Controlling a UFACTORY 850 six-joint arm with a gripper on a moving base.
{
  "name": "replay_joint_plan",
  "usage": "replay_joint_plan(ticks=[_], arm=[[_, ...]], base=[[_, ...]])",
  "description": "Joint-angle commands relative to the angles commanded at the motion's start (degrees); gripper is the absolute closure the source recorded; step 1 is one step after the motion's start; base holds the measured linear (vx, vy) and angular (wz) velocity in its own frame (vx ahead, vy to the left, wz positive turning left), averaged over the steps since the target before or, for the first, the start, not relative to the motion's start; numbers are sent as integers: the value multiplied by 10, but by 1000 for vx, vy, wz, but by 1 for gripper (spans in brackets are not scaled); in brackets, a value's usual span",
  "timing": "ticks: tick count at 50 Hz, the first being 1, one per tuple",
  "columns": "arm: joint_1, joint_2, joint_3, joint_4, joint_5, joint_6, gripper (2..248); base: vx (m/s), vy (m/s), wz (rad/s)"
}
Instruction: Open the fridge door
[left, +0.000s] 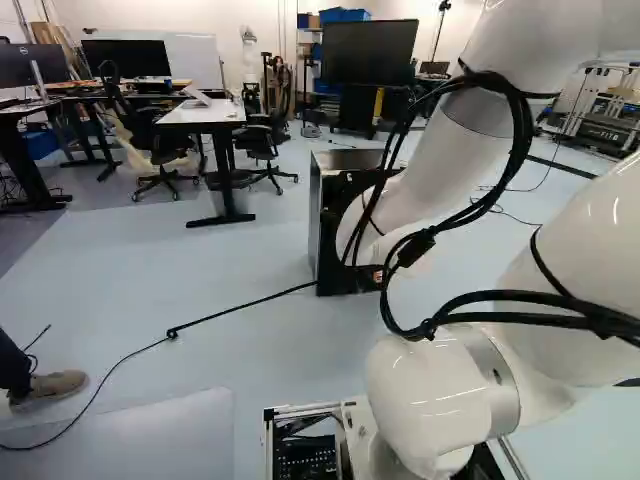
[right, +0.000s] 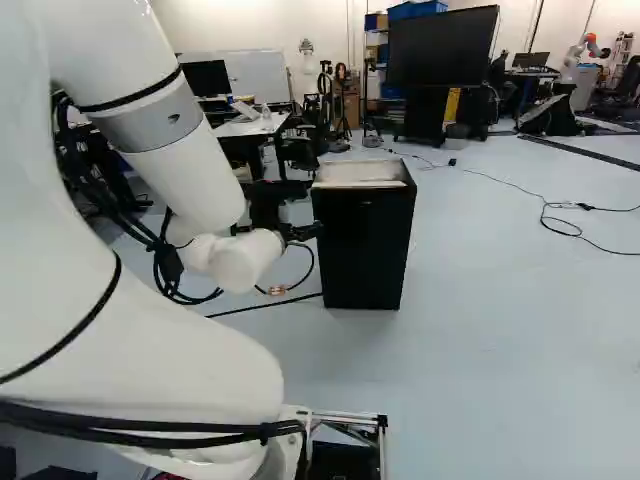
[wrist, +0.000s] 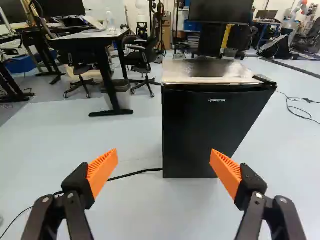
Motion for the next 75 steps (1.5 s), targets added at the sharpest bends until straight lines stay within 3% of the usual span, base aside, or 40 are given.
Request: replay_joint_plan(ticks=[24, 75], arm=[[29, -42, -39, 19, 0, 0, 3], [112, -151, -150, 113, 0, 0, 3]], base=[[0, 0, 0], [0, 0, 0]])
